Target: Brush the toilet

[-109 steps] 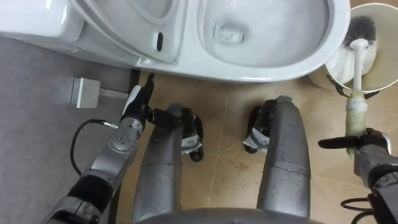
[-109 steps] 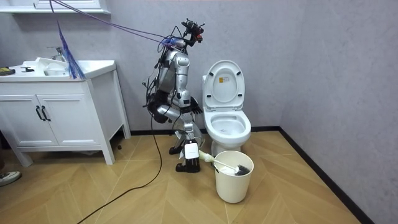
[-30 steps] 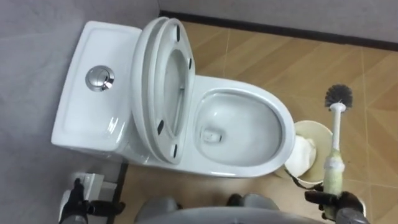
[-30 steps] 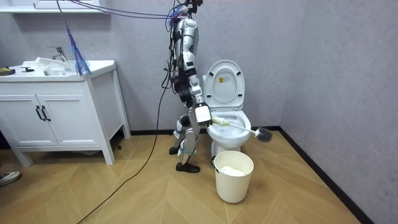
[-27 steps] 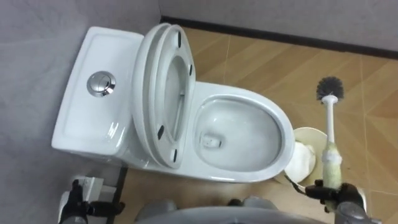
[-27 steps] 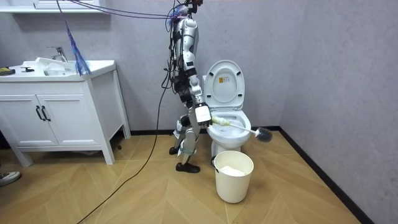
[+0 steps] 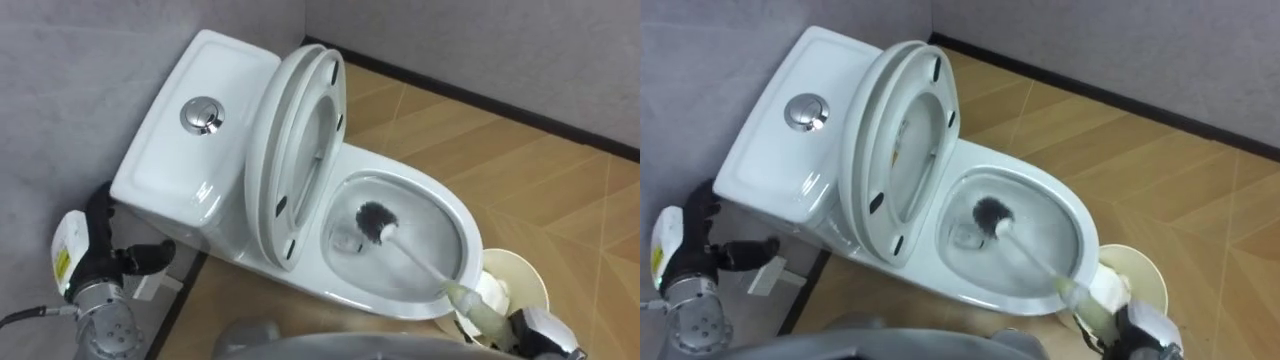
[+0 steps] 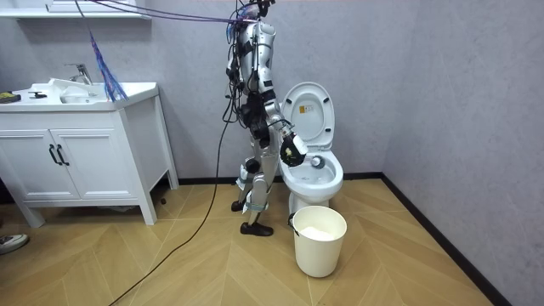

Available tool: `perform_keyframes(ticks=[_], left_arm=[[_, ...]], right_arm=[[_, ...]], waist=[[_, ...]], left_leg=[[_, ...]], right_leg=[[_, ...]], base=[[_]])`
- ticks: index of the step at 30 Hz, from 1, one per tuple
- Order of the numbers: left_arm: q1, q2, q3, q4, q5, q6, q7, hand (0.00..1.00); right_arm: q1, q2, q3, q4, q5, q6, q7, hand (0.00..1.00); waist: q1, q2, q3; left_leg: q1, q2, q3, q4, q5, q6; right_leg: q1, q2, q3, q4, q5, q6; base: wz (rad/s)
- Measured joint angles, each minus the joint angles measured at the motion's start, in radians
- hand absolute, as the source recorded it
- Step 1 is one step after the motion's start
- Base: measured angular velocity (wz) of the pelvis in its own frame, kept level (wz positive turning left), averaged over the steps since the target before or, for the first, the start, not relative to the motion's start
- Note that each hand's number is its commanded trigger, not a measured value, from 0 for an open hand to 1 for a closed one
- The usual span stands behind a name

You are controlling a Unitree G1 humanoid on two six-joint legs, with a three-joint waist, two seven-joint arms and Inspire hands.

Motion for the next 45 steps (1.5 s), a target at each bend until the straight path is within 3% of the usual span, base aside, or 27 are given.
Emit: perform_keyframes(ticks=[1, 3, 5, 19, 24, 31, 33, 35, 38, 40, 42, 45], left_arm=[[-0.016, 0.0, -0.005, -0.031, 0.019, -0.024, 0.019, 0.0], [-0.018, 0.012, -0.011, -0.032, 0.082, -0.025, 0.024, 0.0], [-0.021, 0.014, -0.019, -0.037, 0.106, -0.025, 0.038, 0.0], [-0.021, 0.026, -0.021, -0.077, 0.149, -0.038, 0.063, 0.0], [-0.076, 0.031, -0.061, -0.136, 0.167, -0.133, 0.112, 0.0], [-0.147, 0.048, -0.197, -0.015, 0.168, -0.132, 0.097, 0.0], [-0.156, 0.072, -0.245, 0.009, 0.167, -0.123, 0.062, 0.0], [-0.186, 0.083, -0.28, 0.055, 0.166, -0.123, 0.031, 0.0], [-0.245, 0.105, -0.337, 0.116, 0.168, -0.129, 0.004, 0.0], [-0.285, 0.113, -0.352, 0.141, 0.166, -0.15, 0.008, 0.0], [-0.332, 0.112, -0.373, 0.18, 0.166, -0.166, 0.004, 0.0], [-0.384, 0.115, -0.386, 0.201, 0.167, -0.165, -0.009, 0.0]], right_arm=[[0.002, -0.003, 0.015, 0.013, -0.018, 0.0, 0.003, 1.0], [0.007, -0.003, 0.034, 0.035, -0.057, 0.0, 0.01, 1.0], [0.013, -0.002, 0.04, 0.055, -0.062, 0.0, 0.014, 1.0], [0.013, -0.009, 0.029, 0.049, -0.051, 0.01, 0.046, 1.0], [-0.005, -0.035, 0.03, 0.045, -0.067, 0.01, 0.084, 1.0], [-0.136, -0.07, 0.072, 0.099, -0.093, 0.021, 0.097, 1.0], [-0.199, -0.087, 0.085, 0.102, -0.098, 0.019, 0.094, 1.0], [-0.268, -0.103, 0.101, 0.137, -0.099, 0.01, 0.088, 1.0], [-0.361, -0.132, 0.102, 0.162, -0.099, 0.008, 0.05, 1.0], [-0.408, -0.166, 0.113, 0.169, -0.1, 0.008, 0.039, 1.0], [-0.467, -0.217, 0.132, 0.176, -0.099, 0.004, 0.027, 1.0], [-0.524, -0.246, 0.14, 0.174, -0.092, 0.009, -0.002, 1.0]], waist=[[0.001, 0.0, -0.0001], [-0.004, 0.007, 0.0037], [-0.007, 0.009, 0.0025], [-0.02, 0.009, -0.003], [-0.01, 0.024, -0.0111], [-0.006, 0.032, -0.0097], [-0.002, 0.03, -0.0063], [-0.004, 0.022, 0.0041], [-0.002, 0.016, 0.0133], [0.018, 0.025, 0.0178], [0.037, 0.043, 0.0185], [0.051, 0.054, 0.0201]], left_leg=[[0.0, 0.0, 0.003, -0.002, 0.002, -0.001], [-0.006, 0.001, 0.002, -0.001, 0.005, -0.003], [-0.015, 0.002, -0.003, 0.004, 0.006, -0.005], [-0.027, 0.002, -0.004, 0.021, 0.007, -0.005], [-0.021, 0.001, 0.001, 0.01, 0.007, -0.005], [-0.05, 0.0, 0.016, 0.04, 0.007, -0.005], [-0.089, -0.001, 0.016, 0.059, 0.007, -0.005], [-0.127, -0.003, 0.015, 0.077, 0.007, -0.005], [-0.226, -0.001, 0.011, 0.127, 0.008, -0.003], [-0.272, -0.002, 0.015, 0.152, 0.01, 0.0], [-0.318, -0.018, 0.021, 0.16, 0.019, 0.016], [-0.379, -0.034, 0.029, 0.174, 0.03, 0.024]], right_leg=[[-0.002, 0.002, 0.009, 0.0, 0.001, -0.001], [-0.009, 0.006, 0.013, -0.003, 0.004, -0.007], [-0.015, 0.007, 0.012, -0.001, 0.006, -0.009], [-0.026, 0.003, 0.01, 0.019, 0.007, -0.012], [-0.024, 0.002, 0.013, 0.023, 0.007, -0.013], [-0.073, -0.009, 0.024, 0.065, -0.002, -0.017], [-0.118, -0.015, 0.026, 0.092, -0.002, -0.018], [-0.155, -0.026, 0.016, 0.118, -0.002, -0.018], [-0.236, -0.035, 0.006, 0.145, 0.0, -0.023], [-0.281, -0.04, 0.014, 0.16, 0.005, -0.03], [-0.341, -0.057, 0.028, 0.194, 0.005, -0.031], [-0.419, -0.083, 0.036, 0.243, 0.006, -0.032]], base=[[-0.12], [-0.04], [0.06], [0.0], [-0.04], [-0.08], [-0.05], [0.05], [0.11], [-0.06], [-0.04], [0.02]])
